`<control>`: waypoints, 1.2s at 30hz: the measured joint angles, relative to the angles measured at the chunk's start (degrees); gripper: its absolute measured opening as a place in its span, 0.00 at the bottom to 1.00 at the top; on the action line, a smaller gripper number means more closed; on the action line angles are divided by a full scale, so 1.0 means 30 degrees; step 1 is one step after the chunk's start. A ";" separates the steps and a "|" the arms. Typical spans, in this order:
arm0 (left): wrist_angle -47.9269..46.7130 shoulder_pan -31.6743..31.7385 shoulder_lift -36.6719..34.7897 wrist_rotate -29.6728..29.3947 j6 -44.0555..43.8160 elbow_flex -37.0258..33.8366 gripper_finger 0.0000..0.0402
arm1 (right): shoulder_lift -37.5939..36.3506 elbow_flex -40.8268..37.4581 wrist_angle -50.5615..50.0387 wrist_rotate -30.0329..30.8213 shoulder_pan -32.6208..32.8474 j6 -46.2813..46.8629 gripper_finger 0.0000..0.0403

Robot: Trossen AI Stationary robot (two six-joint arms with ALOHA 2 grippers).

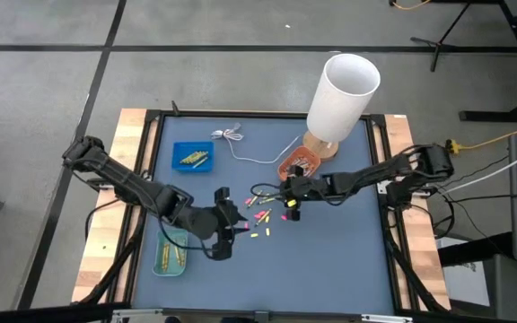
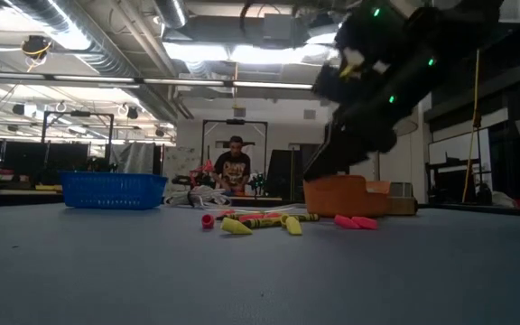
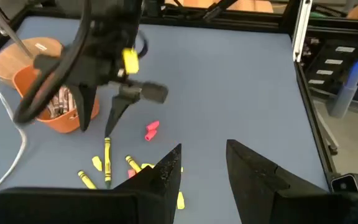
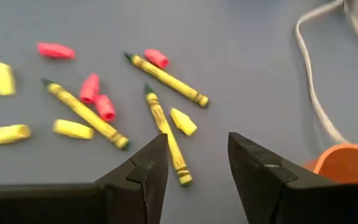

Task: Sort crayons
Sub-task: Put the green crayon into the blue bin

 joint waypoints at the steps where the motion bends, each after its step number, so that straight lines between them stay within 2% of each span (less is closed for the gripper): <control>1: 0.0007 -0.0138 0.0000 -0.0244 0.0000 0.0000 0.28 | 0.0312 0.0000 0.0096 -0.0007 -0.0123 0.0000 0.41; 12: 0.0078 -0.0405 0.0015 -0.1050 -0.0009 0.0000 0.28 | 0.2062 0.0029 0.1224 -0.1475 -0.0297 -0.0054 0.41; 36: 0.0018 -0.0400 0.0015 -0.1033 0.0029 0.0000 0.28 | 0.2433 0.0087 0.0950 -0.1486 -0.0304 0.0021 0.41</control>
